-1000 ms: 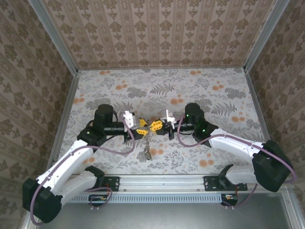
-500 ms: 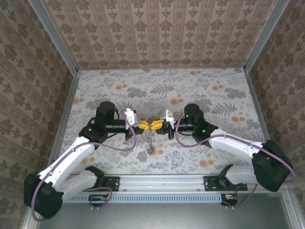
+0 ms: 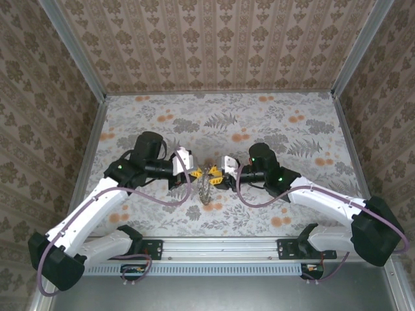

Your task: Put the keys on the keyring

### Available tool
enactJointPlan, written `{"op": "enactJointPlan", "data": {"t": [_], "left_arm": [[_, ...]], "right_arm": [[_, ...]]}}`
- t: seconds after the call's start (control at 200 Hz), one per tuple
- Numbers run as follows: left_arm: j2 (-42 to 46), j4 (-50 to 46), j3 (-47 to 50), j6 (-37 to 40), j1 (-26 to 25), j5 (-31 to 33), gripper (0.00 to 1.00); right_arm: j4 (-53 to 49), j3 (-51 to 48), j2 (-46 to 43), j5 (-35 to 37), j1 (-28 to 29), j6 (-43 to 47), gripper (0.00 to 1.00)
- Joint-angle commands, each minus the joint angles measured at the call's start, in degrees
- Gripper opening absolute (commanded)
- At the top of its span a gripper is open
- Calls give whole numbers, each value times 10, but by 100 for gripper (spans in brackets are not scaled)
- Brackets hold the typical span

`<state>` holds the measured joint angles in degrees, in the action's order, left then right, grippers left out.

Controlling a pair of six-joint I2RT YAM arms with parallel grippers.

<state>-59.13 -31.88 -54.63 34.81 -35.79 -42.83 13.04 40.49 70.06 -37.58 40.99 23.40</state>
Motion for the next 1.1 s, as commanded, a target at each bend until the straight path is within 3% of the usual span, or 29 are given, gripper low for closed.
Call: {"op": "enactJointPlan", "data": {"t": [0.0,0.3,0.51,0.875,1.095], "left_arm": [[-19,-95,-44,52,-13,15,0],[-53,-113,-72,63,-26,28,0],[-55,-89,-72,43,-22,9,0],[-50,-52,-63,9,-15,-23,0],[-40,-55,-63,15,-13,-21,0]], "right_arm": [[-59,23,-12,30,8,47,28],[-35,25,-18,21,9,29,31],[-5,19,-17,-13,9,-5,26],[56,5,-12,-23,10,-53,27],[41,6,-6,-16,10,-48,11]]}}
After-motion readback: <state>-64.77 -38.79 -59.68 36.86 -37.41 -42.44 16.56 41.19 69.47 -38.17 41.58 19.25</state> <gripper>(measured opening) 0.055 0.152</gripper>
